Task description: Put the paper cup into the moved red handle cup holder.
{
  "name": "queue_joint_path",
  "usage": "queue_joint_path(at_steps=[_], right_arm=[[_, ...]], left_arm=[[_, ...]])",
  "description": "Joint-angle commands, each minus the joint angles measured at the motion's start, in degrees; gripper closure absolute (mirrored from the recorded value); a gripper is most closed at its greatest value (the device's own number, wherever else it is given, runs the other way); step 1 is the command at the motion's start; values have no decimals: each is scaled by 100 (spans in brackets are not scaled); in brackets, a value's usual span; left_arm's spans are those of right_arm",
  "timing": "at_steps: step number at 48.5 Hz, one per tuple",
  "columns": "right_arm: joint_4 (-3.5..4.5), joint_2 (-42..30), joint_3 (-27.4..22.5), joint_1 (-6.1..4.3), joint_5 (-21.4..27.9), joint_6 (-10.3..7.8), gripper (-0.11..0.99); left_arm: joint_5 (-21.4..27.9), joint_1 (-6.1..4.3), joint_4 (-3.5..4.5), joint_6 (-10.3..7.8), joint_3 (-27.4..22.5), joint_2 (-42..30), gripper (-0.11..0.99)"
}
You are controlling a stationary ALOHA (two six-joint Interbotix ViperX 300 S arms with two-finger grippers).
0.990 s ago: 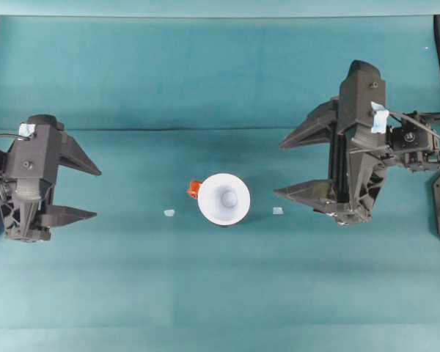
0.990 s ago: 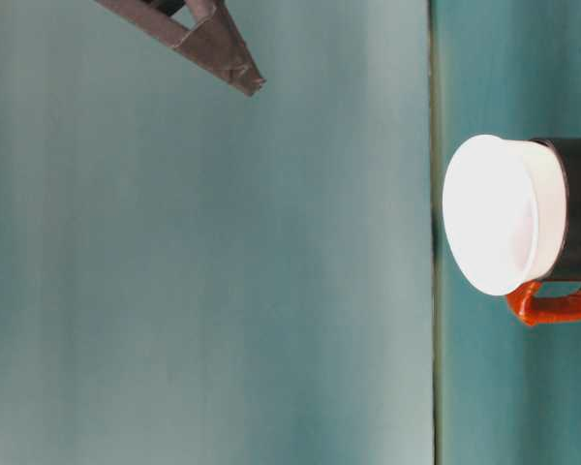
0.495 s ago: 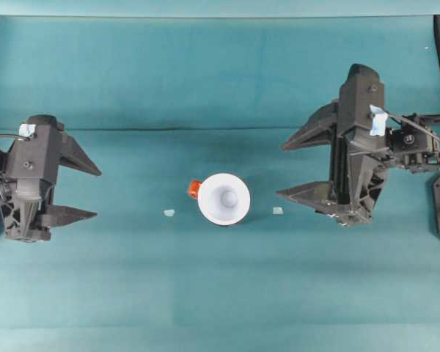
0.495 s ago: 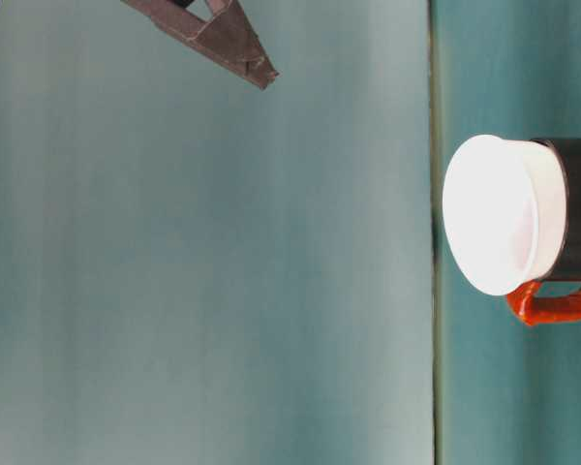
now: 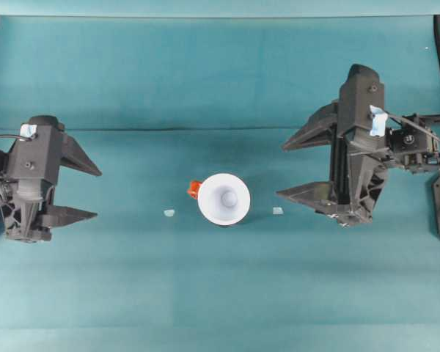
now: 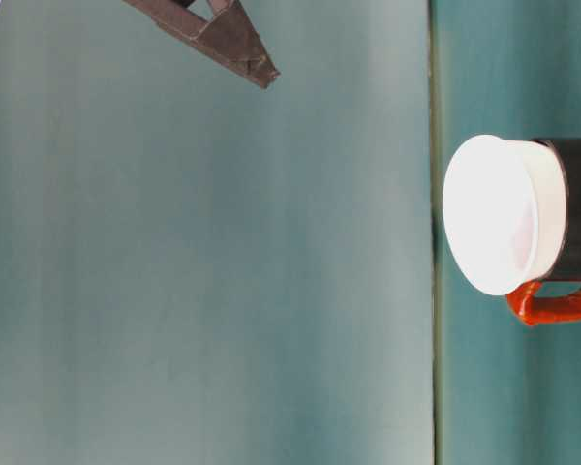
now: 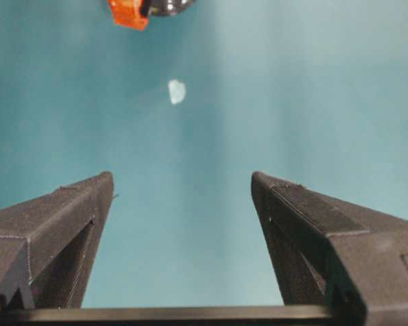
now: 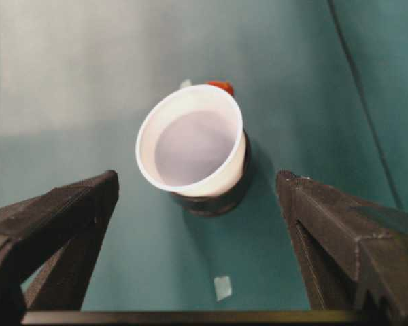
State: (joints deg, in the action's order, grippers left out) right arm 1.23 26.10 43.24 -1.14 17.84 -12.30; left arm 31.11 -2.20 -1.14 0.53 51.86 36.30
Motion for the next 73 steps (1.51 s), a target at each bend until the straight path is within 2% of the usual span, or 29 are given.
queue_joint_path(at_steps=[1,18,73], right_arm=[[0,79,-44,-9,-53,26,2],[-9,79,-44,-44,-53,26,2],[-9,79,18,-44,-62,26,2]], left_arm=[[-44,-9,-9,9,-70,9,-1],[-44,-18,-9,9,-70,9,-1],[-88,-9,-9,26,-105,-176,-1]])
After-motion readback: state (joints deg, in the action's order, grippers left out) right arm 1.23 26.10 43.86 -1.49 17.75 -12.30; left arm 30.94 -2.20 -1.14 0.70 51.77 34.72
